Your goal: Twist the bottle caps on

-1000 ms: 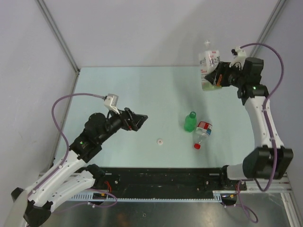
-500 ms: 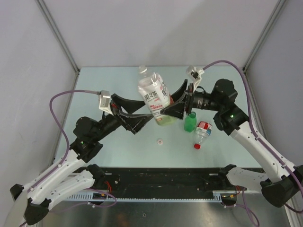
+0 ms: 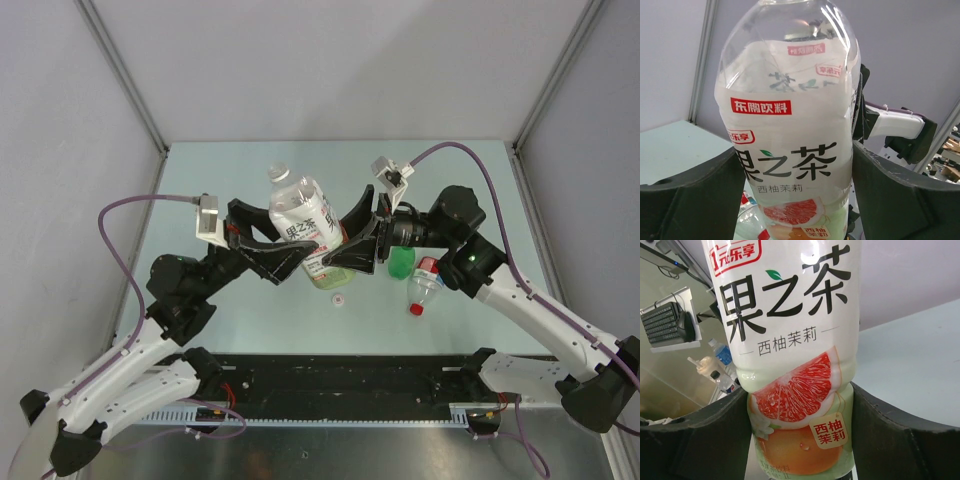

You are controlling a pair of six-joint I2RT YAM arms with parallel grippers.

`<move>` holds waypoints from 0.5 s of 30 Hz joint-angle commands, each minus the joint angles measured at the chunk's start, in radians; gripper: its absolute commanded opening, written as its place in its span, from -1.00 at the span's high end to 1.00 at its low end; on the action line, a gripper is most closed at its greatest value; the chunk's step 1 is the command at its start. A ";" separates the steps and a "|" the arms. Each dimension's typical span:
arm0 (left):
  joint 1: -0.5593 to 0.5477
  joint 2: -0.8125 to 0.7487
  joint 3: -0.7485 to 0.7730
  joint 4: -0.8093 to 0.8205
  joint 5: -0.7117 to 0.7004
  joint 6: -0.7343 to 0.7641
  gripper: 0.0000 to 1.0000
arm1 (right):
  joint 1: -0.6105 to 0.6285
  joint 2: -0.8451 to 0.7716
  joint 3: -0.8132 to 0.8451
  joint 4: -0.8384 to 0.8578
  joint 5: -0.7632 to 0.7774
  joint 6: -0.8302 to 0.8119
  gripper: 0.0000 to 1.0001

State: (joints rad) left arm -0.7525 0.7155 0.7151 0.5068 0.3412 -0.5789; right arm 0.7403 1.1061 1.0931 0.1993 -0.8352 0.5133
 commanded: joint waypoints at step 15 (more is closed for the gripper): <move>-0.014 0.111 0.017 0.120 0.132 -0.091 -0.13 | 0.046 0.010 -0.110 0.361 0.150 0.110 -0.02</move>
State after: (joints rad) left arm -0.7483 0.7780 0.7151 0.6205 0.3553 -0.6056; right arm 0.7559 1.0958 0.9939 0.4339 -0.7578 0.6296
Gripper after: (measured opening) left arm 0.782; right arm 0.697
